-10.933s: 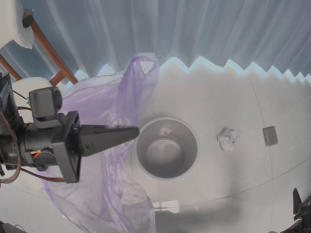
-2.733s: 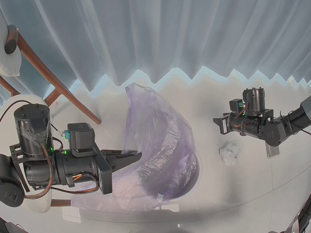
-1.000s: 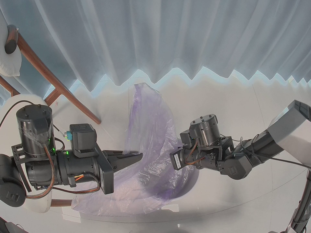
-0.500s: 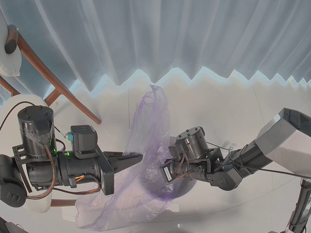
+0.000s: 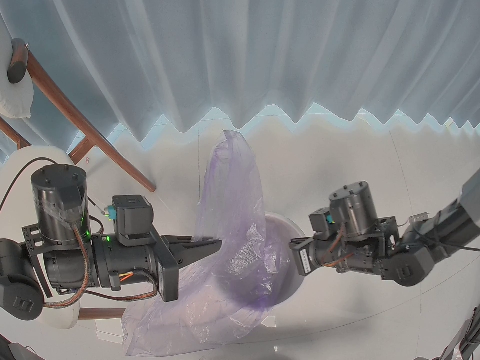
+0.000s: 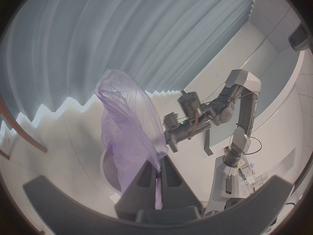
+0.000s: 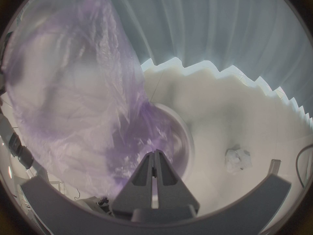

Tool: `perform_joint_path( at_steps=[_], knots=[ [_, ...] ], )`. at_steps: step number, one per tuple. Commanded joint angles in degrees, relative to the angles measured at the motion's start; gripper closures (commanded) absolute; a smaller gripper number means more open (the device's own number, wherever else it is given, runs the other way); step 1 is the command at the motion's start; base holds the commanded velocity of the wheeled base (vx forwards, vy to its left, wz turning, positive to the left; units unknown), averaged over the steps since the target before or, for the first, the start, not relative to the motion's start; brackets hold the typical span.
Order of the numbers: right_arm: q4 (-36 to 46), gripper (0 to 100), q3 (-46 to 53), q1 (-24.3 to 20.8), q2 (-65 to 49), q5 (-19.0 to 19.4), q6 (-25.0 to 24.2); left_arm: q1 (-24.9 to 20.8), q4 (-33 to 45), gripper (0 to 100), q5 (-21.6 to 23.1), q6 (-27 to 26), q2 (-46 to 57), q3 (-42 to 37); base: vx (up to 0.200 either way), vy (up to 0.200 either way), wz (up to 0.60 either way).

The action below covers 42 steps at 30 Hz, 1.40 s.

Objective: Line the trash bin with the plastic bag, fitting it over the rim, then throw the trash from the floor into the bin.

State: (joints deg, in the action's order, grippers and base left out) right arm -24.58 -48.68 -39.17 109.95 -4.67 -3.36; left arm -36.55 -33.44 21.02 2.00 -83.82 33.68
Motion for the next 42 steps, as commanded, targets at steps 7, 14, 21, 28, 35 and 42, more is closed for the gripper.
perform_joint_path(
  at_steps=[7,14,21,28,35,42],
  knots=[
    [-1.35,100,20.99,-4.95,-18.19,1.07,1.17,-0.02,-0.05,100,0.87,-1.03,-3.10,0.86,0.000,0.000,0.00],
    [-1.18,100,23.98,-13.30,-15.03,0.98,3.72,-0.02,-0.14,100,1.04,-0.86,-4.33,2.62,0.000,0.000,0.00],
    [-1.18,100,18.27,-15.50,-6.85,0.98,4.33,-0.02,-1.37,100,1.83,-0.59,-6.09,4.11,0.000,0.000,0.00],
    [-1.26,100,12.91,-15.94,-0.52,0.98,4.33,-0.02,-2.16,100,2.71,-0.42,-8.02,6.31,0.000,0.000,0.00],
    [-0.91,100,9.04,-22.18,3.78,0.71,3.80,-0.02,-2.33,100,2.71,-0.15,-8.11,8.68,0.000,0.000,0.00],
    [-1.35,100,11.24,-27.54,5.89,0.80,3.89,-0.02,-2.68,100,2.71,-0.15,-8.81,10.00,0.000,0.000,0.00]
  ],
)
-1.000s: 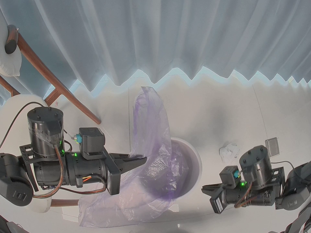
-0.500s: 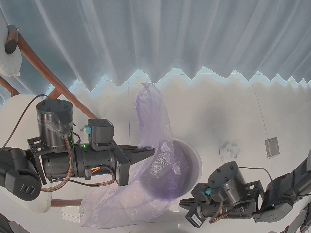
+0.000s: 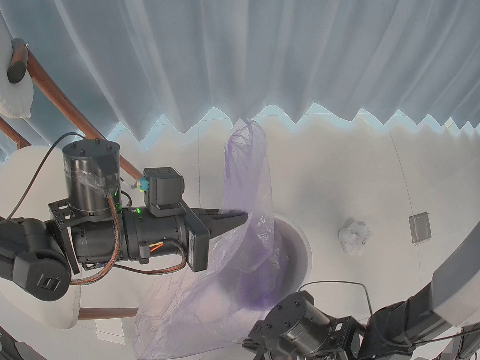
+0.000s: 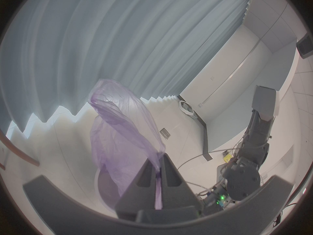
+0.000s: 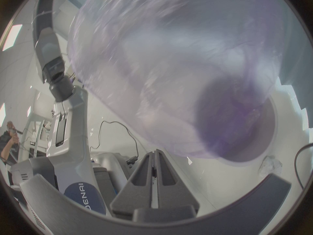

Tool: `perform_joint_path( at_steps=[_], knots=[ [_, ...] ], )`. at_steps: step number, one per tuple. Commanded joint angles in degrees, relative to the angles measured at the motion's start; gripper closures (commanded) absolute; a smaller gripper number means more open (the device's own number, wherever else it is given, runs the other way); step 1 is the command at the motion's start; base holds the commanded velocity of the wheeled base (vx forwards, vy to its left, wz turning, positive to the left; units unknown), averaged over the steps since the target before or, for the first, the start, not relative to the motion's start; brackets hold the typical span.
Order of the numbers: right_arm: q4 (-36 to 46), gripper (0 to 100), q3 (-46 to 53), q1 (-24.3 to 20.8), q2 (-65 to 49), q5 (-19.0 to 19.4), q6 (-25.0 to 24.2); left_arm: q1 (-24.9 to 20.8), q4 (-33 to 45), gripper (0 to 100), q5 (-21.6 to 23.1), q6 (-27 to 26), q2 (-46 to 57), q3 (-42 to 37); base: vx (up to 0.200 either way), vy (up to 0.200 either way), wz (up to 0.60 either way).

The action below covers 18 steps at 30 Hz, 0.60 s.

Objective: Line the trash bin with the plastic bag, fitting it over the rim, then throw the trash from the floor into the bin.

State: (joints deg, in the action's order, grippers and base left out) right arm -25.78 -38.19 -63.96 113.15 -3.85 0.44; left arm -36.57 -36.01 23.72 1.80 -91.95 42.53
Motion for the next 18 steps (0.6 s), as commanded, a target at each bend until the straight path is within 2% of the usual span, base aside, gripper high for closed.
perform_joint_path(
  at_steps=[1,6,15,18],
  knots=[
    [-0.14,100,0.40,-3.27,3.21,-0.10,0.18,0.01,-0.11,100,0.01,0.04,-0.77,1.50,0.000,0.000,0.00],
    [-0.06,100,-1.62,-5.65,6.47,-0.19,0.18,0.01,-0.11,100,0.01,0.04,-1.65,2.03,0.000,0.000,0.00],
    [0.21,100,-5.66,-6.44,10.42,-1.07,-0.53,0.01,-0.55,100,0.10,0.04,-2.62,2.47,0.000,0.000,0.00],
    [0.47,100,-8.39,-6.88,12.18,-2.92,-3.52,0.01,-0.55,100,0.01,0.04,-2.70,2.47,0.000,0.000,0.00]
  ],
)
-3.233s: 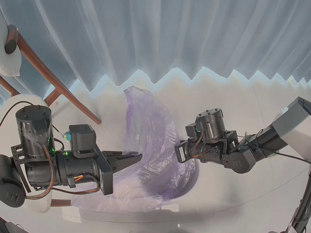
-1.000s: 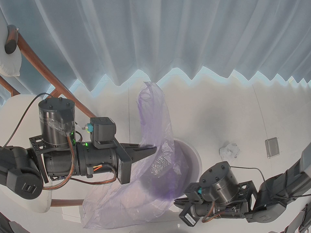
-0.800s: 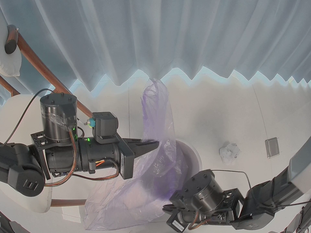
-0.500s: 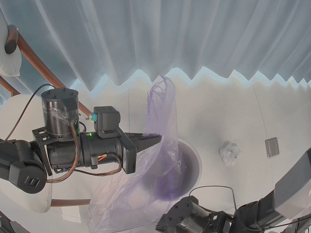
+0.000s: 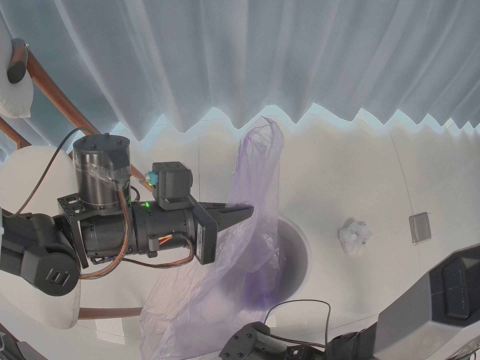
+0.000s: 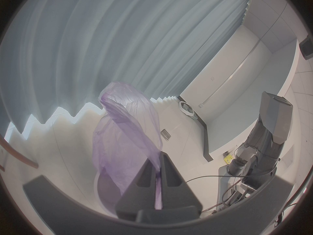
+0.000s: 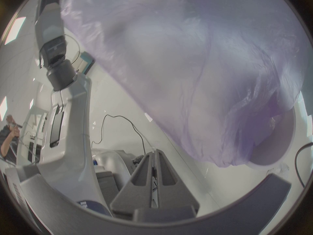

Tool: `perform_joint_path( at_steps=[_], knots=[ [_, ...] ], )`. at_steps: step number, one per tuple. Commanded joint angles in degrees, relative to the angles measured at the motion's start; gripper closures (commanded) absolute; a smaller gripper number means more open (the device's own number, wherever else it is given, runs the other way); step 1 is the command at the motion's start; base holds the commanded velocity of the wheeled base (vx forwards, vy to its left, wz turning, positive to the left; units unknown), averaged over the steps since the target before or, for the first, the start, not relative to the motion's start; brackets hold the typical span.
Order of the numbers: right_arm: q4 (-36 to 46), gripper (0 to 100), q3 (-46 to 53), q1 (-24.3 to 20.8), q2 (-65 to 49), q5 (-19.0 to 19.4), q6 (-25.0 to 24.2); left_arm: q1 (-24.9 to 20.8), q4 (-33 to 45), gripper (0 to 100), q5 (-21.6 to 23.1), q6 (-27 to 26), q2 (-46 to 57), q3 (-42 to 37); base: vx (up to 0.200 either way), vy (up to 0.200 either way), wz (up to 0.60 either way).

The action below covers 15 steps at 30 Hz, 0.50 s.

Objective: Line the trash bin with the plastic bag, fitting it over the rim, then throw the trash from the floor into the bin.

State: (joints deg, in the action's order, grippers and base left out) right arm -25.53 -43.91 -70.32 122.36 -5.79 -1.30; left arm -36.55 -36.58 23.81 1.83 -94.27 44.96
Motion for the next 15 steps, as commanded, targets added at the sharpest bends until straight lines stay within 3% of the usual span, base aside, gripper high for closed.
perform_joint_path(
  at_steps=[1,4,10,11,15],
  knots=[
    [0.21,100,-3.55,-0.79,3.41,-1.06,-2.74,-0.02,0.02,100,-0.08,0.02,-0.39,0.04,0.000,0.000,0.00],
    [0.30,100,-6.01,-0.88,4.47,-1.77,-4.67,-0.02,-0.07,100,-0.08,0.02,-0.39,0.04,0.000,0.000,0.00],
    [-0.49,100,-11.28,2.02,6.93,-8.01,-7.13,-0.02,-0.68,100,-0.08,0.11,-0.39,-0.05,0.000,0.000,0.00],
    [-1.10,100,-11.02,4.31,6.84,-11.35,-7.05,-0.02,-0.68,100,-0.17,0.46,-0.30,-0.13,0.000,0.000,0.00],
    [-1.10,100,-10.76,8.62,4.21,-13.02,-6.87,-0.02,-0.68,100,-0.25,0.63,-0.04,-0.40,0.000,0.000,0.00]
  ],
)
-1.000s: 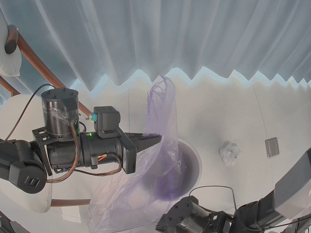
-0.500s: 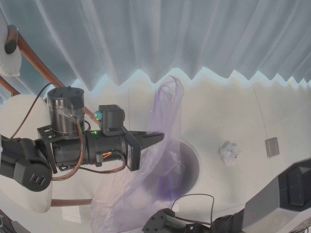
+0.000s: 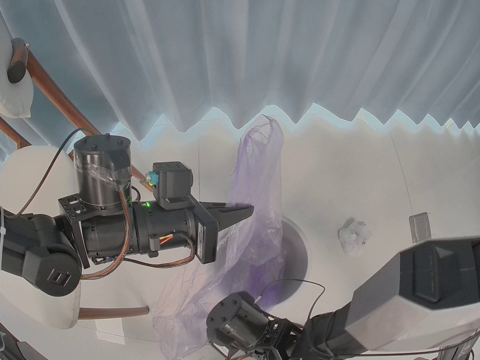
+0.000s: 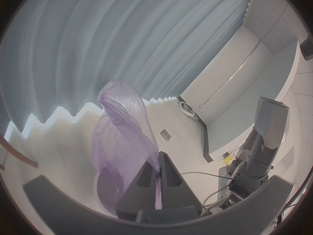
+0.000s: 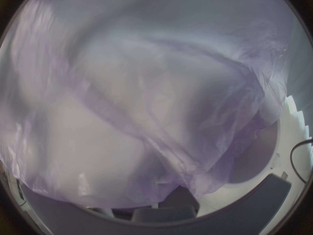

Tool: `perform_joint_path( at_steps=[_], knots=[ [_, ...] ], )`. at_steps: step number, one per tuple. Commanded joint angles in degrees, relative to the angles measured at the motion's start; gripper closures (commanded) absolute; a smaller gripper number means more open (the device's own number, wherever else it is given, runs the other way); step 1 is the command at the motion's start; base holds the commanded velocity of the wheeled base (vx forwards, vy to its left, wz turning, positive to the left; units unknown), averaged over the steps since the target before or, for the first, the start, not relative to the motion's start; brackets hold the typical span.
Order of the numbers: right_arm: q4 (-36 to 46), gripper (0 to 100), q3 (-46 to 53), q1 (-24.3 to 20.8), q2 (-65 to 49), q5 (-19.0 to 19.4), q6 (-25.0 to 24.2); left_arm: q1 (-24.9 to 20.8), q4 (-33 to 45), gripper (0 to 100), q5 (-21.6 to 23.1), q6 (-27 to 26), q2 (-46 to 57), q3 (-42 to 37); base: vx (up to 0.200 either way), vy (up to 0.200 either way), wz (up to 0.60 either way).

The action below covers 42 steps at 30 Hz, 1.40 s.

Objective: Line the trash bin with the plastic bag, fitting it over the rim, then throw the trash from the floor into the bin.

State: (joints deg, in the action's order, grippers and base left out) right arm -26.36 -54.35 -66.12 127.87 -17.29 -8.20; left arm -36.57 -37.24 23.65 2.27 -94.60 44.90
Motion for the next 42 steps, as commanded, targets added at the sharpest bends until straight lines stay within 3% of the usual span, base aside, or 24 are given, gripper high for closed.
perform_joint_path(
  at_steps=[1,11,18,32,38,42],
  knots=[
    [-0.19,100,-0.50,5.30,-1.66,-2.05,0.03,0.01,-0.02,100,-0.10,0.28,0.38,-0.43,0.000,0.000,0.00],
    [-0.36,100,-1.29,13.12,-3.06,-3.72,-0.06,0.01,-0.11,100,-0.18,1.07,0.29,-0.51,0.000,0.000,0.00],
    [-0.27,100,-0.06,15.15,-2.10,-3.54,0.21,0.01,-0.11,100,-0.18,1.07,0.03,-0.69,0.000,0.000,0.00],
    [-0.63,100,-1.11,13.65,2.91,-1.61,-0.58,-0.43,-0.11,100,-0.01,0.55,0.03,-4.73,0.000,0.000,0.00],
    [-0.36,100,-0.06,10.57,0.19,-1.61,-0.58,-1.40,-0.11,100,-0.01,0.63,0.38,-6.49,0.000,0.000,0.00],
    [-0.54,100,6.88,6.18,-8.25,-1.61,-1.11,-1.40,-0.02,100,-0.01,0.63,0.29,-6.84,0.000,0.000,0.00]
  ],
)
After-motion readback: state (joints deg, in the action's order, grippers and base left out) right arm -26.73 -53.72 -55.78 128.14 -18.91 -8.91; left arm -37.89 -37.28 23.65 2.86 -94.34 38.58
